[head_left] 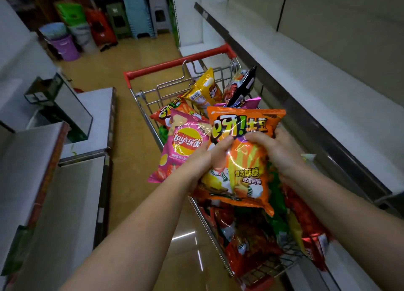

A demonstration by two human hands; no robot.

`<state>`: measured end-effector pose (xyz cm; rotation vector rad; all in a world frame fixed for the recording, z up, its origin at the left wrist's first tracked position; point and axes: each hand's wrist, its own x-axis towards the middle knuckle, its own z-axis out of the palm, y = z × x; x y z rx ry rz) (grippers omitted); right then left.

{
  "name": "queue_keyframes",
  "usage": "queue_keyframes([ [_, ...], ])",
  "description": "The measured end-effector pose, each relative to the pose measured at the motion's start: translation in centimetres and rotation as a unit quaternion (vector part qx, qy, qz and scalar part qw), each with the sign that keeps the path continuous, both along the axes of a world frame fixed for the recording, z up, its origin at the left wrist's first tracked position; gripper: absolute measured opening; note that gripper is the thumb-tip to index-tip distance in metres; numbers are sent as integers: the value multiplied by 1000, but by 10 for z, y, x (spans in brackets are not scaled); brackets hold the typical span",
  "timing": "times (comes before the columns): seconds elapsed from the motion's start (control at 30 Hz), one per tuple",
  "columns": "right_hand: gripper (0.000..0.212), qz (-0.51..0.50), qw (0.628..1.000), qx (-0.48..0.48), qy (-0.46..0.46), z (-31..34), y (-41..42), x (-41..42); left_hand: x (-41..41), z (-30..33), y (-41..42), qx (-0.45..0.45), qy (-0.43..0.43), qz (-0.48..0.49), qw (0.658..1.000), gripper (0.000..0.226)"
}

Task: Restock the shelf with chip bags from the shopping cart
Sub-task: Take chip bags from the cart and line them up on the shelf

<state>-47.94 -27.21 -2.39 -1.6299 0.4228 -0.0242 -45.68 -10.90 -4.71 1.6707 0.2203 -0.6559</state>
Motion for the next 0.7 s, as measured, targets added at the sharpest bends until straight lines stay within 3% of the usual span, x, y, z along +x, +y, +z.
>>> queue_keyframes([
  [0.23,46,132,991,3,-7,-2,53,27,4,31,74,-27,-78,129,988,74],
  [0.33,64,73,995,-54,42,-30,69,38,4,35,108,-45,-88,207,973,75],
  [0.47,102,45,990,-25,130,-65,98,39,-1,28,147,-34,-87,250,964,72],
  [0.53,98,30,988,-12,149,-79,112,45,-3,20,160,-36,-83,267,959,72],
  [0.7,90,7,986,16,164,-99,124,67,3,1,170,-33,-73,267,960,99],
])
